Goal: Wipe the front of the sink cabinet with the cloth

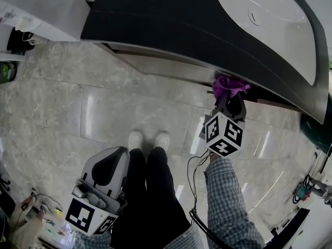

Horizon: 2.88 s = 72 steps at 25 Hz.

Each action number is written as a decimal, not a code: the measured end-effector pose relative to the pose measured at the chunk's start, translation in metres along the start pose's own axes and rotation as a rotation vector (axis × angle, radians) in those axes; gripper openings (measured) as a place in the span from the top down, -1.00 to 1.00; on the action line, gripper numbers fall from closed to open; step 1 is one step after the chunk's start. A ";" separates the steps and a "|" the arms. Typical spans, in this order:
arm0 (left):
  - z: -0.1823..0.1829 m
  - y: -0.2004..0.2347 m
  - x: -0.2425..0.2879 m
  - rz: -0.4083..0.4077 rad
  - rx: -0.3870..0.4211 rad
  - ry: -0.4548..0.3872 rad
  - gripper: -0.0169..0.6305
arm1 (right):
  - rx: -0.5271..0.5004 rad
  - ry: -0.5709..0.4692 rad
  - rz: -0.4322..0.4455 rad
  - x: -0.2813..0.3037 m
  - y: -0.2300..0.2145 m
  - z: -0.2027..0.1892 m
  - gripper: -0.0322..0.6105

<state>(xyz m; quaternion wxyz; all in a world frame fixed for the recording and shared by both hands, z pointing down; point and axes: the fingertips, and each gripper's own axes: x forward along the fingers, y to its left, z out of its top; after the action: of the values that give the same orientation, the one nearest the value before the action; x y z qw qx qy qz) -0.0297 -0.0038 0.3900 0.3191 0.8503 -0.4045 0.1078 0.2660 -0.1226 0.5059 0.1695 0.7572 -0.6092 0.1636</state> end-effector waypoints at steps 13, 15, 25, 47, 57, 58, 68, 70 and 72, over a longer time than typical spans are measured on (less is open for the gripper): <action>-0.008 0.024 -0.020 0.048 -0.038 -0.026 0.91 | -0.024 0.004 0.117 0.003 0.071 -0.005 0.66; -0.009 0.029 -0.025 0.058 -0.044 -0.031 0.91 | -0.029 0.003 0.138 0.004 0.084 -0.005 0.66; -0.013 0.056 -0.051 0.115 -0.076 -0.066 0.91 | -0.057 0.006 0.236 0.004 0.150 -0.008 0.66; -0.016 0.104 -0.098 0.236 -0.152 -0.139 0.91 | -0.198 0.015 0.488 0.000 0.286 -0.012 0.66; -0.020 0.118 -0.103 0.273 -0.175 -0.145 0.91 | -0.285 0.067 0.685 -0.026 0.351 -0.048 0.66; -0.021 0.119 -0.103 0.276 -0.175 -0.144 0.91 | -0.296 0.073 0.700 -0.028 0.355 -0.054 0.66; -0.029 0.115 -0.089 0.272 -0.183 -0.125 0.91 | -0.330 0.094 0.615 0.009 0.311 -0.063 0.66; -0.026 0.112 -0.085 0.263 -0.177 -0.122 0.91 | -0.333 0.088 0.591 0.015 0.300 -0.060 0.66; -0.026 0.110 -0.080 0.256 -0.172 -0.115 0.91 | -0.342 0.081 0.582 0.018 0.292 -0.058 0.66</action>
<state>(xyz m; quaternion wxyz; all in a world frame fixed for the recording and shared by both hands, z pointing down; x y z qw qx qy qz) -0.1626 0.0102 0.4246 0.3508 0.7661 -0.5348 0.0637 -0.0180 -0.1705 0.5826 0.2645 0.5051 -0.8111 0.1304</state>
